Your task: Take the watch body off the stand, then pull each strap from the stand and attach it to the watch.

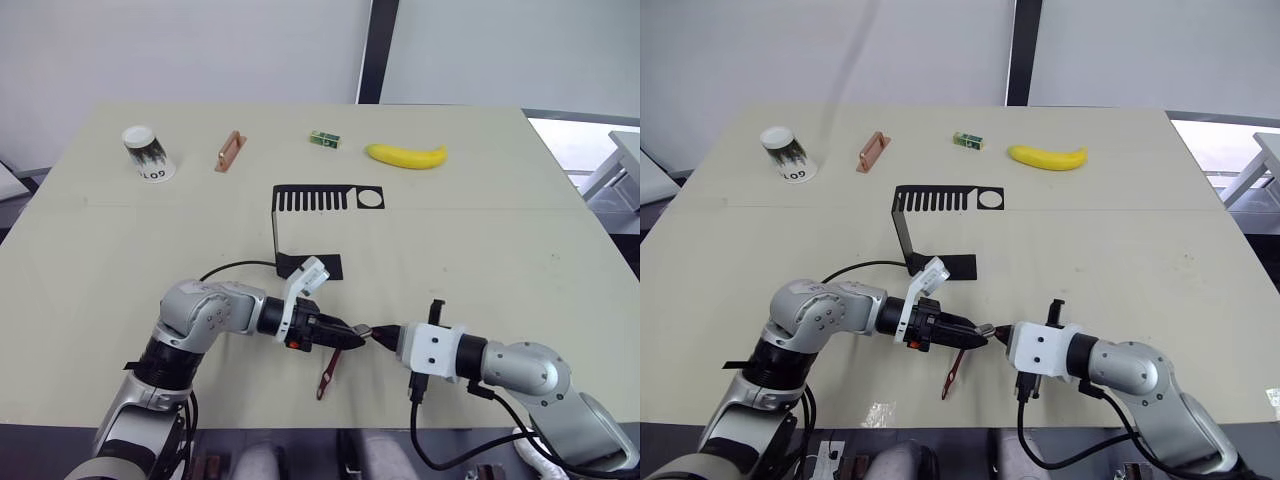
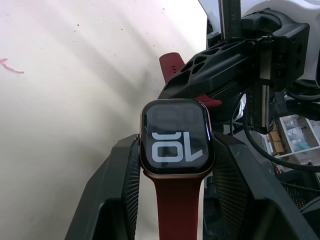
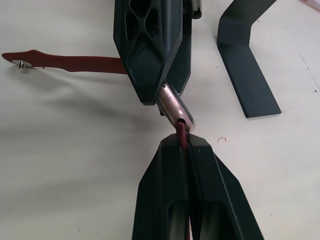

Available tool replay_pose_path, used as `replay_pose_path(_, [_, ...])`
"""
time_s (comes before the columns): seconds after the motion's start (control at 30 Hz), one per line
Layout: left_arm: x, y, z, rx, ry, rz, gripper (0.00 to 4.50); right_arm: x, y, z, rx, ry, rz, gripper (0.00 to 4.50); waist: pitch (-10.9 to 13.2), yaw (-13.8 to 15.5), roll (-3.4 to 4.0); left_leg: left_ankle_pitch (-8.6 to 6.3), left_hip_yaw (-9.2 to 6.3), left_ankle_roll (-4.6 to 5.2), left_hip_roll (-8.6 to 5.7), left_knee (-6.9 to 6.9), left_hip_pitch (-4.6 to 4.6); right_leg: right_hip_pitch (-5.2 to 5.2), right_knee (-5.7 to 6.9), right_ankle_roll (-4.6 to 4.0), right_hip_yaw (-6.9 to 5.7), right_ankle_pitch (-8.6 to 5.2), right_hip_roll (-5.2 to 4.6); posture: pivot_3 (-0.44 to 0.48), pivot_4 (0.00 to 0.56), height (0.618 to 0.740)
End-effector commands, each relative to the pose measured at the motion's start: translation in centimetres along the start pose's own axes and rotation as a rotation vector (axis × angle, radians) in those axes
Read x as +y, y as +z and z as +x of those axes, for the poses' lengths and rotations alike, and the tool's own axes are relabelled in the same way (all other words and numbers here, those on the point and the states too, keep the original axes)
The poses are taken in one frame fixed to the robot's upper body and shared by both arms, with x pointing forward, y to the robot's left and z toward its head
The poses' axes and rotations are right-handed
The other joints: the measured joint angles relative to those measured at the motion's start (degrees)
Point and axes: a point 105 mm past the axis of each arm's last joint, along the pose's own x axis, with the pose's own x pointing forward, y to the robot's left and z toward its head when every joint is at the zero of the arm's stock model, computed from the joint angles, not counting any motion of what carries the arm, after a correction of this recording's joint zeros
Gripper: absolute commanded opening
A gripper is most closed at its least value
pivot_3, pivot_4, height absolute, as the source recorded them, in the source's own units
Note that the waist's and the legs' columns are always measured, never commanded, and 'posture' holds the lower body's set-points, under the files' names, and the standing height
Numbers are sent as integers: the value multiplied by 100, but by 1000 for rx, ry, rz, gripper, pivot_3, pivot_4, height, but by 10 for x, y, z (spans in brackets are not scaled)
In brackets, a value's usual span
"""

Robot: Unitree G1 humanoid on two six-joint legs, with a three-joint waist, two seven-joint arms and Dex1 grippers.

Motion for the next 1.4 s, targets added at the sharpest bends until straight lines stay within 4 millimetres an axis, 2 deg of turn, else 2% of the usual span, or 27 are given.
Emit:
replay_pose_path(0.03, [-40,7,20,25,-199,114,1593,8,22,7,-95,47,-35,0,0,-1,0,0,0,0,0,0,0,0,0,0,0,0,0,0,150,738])
replay_pose_path(0.37, [-39,5,20,30,-190,111,1593,8,24,9,-98,43,-38,0,0,-1,0,0,0,0,0,0,-1,-1,0,0,0,0,0,0,150,738])
replay_pose_path(1.03, [-12,7,16,-7,-28,99,1593,8,20,-1,-88,13,-52,0,1,2,0,0,0,0,0,-1,-1,-1,-2,0,0,0,0,0,150,738])
replay_pose_path(1.4, [-4,10,13,-37,29,78,1593,8,19,-5,-87,6,-61,0,1,1,-1,0,0,0,0,-1,-2,-1,-2,0,0,0,0,0,150,738])
